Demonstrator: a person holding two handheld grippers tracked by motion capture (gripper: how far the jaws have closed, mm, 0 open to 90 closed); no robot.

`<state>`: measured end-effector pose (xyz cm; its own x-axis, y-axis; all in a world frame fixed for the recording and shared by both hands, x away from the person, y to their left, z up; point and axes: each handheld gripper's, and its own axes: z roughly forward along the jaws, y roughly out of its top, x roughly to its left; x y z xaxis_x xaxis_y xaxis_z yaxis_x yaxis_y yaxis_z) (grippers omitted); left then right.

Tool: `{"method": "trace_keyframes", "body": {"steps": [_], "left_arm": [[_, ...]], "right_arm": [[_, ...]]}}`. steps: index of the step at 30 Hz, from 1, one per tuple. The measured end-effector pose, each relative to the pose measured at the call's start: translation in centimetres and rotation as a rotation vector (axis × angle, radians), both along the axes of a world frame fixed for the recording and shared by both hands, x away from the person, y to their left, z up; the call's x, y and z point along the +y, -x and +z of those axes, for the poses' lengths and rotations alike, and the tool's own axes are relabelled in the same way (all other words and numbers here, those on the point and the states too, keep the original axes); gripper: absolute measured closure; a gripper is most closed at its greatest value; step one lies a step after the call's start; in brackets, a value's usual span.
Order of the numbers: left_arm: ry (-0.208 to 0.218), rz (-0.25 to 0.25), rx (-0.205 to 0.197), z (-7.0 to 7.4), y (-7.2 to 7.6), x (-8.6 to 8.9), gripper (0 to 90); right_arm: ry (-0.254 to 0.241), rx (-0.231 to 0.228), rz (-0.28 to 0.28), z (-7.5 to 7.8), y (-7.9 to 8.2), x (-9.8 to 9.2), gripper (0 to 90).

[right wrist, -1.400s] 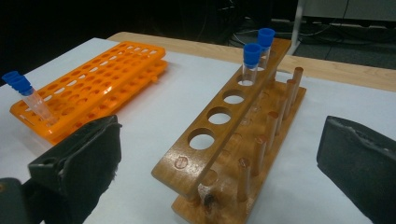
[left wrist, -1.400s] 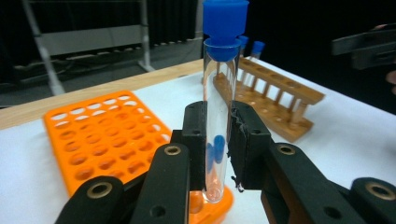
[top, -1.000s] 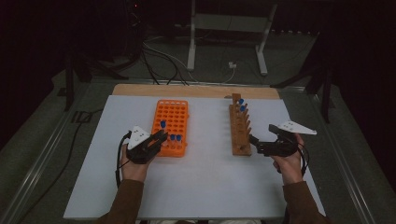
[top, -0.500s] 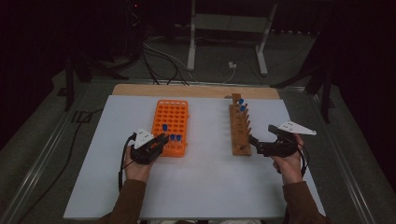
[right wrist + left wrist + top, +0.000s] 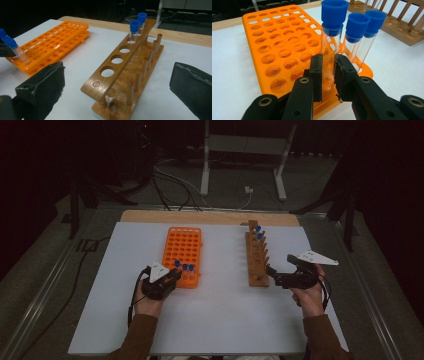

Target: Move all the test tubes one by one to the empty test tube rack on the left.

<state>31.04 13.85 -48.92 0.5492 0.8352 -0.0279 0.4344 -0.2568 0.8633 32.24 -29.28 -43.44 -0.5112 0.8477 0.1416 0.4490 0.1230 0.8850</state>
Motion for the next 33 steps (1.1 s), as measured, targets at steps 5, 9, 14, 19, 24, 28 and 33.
{"method": "trace_keyframes", "body": {"steps": [5, 9, 14, 19, 24, 28, 33], "left_arm": [[0.0, 0.002, 0.006, -0.06, 0.02, -0.03, 78.2], [-0.004, 0.003, 0.008, -0.1, 0.08, -0.11, 78.1], [-0.004, 0.005, 0.012, -0.16, 0.03, -0.09, 78.2], [-0.012, 0.008, 0.018, -0.23, 0.02, -0.2, 78.1], [-0.037, 0.006, 0.03, -0.46, -0.03, -0.41, 78.1], [-0.045, 0.004, 0.037, -0.61, -0.09, -0.47, 78.1], [-0.043, -0.002, 0.042, -0.6, -0.08, -0.31, 78.1]], "right_arm": [[0.001, 0.002, 0.004, -0.1, -0.02, 0.07, 0.0], [0.004, 0.005, 0.007, -0.21, -0.04, 0.16, 0.0], [0.005, 0.009, 0.011, -0.31, -0.05, 0.3, 0.0], [0.007, 0.009, 0.014, -0.38, -0.06, 0.31, 0.0], [0.009, 0.011, 0.018, -0.44, -0.07, 0.38, 0.0], [0.01, 0.013, 0.02, -0.49, -0.06, 0.43, 0.0], [0.013, 0.014, 0.023, -0.54, -0.06, 0.51, 0.0]]}}
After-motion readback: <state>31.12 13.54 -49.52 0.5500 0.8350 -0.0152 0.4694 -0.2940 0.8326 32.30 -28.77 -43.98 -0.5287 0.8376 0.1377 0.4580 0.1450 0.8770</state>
